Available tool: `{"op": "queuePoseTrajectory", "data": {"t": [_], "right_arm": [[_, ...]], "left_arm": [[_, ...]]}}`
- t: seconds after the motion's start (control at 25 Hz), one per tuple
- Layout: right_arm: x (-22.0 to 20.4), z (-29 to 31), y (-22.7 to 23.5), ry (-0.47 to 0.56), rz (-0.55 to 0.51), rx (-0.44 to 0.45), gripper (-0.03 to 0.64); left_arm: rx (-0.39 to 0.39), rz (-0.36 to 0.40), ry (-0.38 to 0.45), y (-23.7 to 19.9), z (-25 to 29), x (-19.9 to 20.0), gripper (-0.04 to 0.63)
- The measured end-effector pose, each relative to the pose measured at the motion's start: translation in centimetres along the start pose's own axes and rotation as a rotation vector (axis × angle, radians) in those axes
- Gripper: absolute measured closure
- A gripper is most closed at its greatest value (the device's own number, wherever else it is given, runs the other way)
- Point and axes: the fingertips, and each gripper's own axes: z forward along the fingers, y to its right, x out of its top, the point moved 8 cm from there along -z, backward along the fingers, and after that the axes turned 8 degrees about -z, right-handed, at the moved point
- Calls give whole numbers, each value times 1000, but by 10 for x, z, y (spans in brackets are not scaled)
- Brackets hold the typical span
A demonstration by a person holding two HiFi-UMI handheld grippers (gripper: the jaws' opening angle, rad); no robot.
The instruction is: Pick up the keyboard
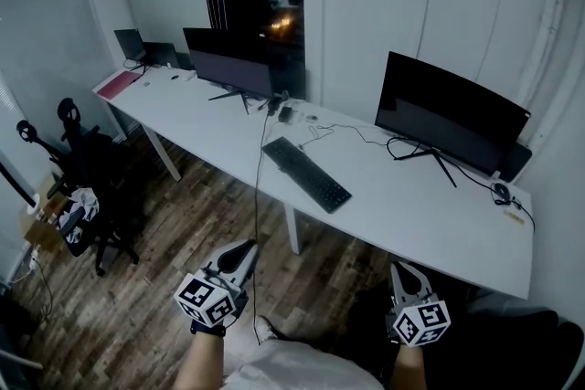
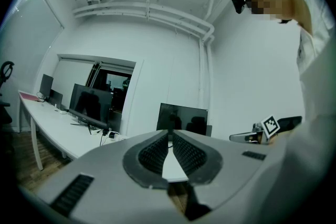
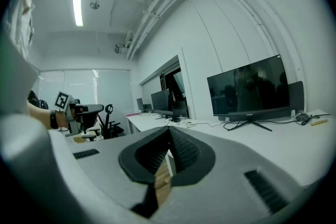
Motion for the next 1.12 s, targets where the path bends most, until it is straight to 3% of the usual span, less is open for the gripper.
{"op": "queuePoseTrajectory", "data": {"t": [0.6,1.12], "right_arm": [[-3,-8,6,9,9,2,614],[-1,-3,15,13,3,-7,614]], "left_arm": [[-15,15,5,2,3,-14,568],[-2,21,3,3,14,0,568]]}}
